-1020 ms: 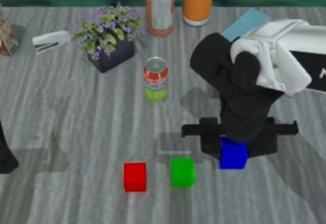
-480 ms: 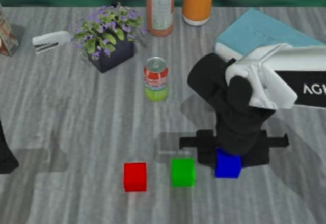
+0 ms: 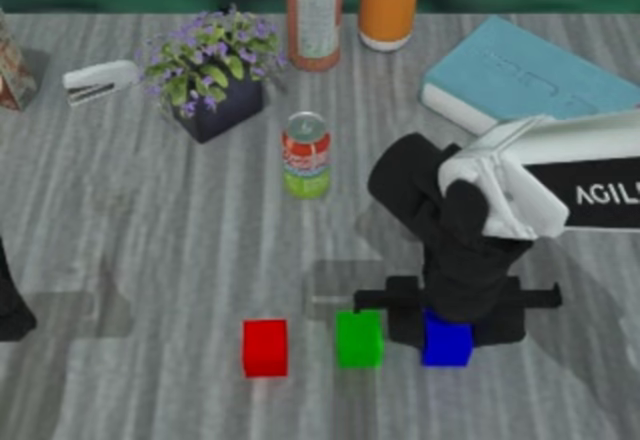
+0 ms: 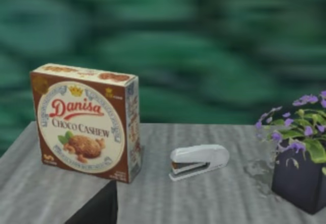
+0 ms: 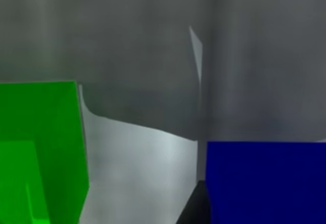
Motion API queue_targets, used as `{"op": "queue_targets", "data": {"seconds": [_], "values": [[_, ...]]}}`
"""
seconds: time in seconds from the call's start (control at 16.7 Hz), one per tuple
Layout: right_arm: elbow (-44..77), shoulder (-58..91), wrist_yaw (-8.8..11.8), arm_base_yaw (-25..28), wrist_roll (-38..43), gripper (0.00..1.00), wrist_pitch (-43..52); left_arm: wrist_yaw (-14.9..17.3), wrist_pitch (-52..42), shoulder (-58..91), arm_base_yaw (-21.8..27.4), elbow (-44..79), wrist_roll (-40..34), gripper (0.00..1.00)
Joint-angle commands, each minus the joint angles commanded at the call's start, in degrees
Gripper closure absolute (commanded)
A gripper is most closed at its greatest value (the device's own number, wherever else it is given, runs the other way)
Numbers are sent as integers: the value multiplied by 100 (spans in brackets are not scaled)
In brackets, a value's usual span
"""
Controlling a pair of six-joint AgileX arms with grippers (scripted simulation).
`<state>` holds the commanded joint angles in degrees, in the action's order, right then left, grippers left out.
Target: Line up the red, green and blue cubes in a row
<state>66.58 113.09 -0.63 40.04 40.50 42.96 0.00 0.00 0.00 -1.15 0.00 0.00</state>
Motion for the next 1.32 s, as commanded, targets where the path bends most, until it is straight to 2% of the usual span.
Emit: {"op": "queue_targets", "data": {"seconds": [0.72,1.32], "values": [[0,0,0,0,0,2,0,0,0,0,0,0,0,0],[16,-11,0,-4,-1,0,20,0,0,0,0,0,0,0]]}}
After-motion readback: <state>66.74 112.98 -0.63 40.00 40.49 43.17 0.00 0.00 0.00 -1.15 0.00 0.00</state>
